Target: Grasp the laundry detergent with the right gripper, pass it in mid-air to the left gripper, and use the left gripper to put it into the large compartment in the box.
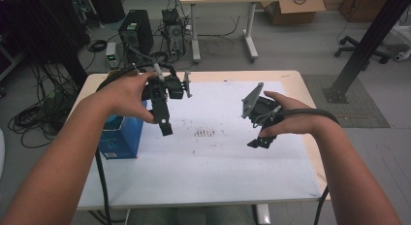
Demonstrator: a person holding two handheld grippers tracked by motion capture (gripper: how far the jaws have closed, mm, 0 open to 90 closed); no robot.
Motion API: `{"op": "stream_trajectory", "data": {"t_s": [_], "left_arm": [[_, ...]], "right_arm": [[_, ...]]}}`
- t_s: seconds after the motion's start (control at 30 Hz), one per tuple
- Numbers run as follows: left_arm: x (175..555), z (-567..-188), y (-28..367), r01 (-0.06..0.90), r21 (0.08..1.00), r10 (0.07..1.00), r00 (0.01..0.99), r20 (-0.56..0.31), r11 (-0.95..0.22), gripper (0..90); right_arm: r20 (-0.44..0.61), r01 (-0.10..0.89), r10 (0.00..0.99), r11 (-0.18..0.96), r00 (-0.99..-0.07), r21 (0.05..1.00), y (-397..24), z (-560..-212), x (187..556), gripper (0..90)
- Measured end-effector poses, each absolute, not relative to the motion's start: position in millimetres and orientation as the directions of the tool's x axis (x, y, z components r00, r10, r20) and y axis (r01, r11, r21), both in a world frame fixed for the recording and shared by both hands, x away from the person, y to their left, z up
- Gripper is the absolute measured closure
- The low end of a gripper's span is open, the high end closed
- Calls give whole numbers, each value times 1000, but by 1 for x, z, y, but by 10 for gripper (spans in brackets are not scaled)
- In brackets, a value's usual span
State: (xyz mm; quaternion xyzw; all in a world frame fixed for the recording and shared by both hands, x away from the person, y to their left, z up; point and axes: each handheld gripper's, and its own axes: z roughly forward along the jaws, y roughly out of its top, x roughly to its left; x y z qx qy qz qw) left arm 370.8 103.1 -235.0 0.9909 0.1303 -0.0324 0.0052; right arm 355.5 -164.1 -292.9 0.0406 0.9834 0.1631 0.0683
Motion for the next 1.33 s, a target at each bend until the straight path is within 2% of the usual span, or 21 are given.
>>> {"op": "stream_trajectory", "data": {"t_s": [0.17,1.33], "left_arm": [[371,-247,99,226,-46,229,971,-74,-973,2],[375,-247,103,230,-15,230,970,-80,-973,2]], "right_arm": [[-115,61,98,957,-989,285,-162,-294,361,35],[-115,62,95,962,-989,265,-154,-289,371,37]]}}
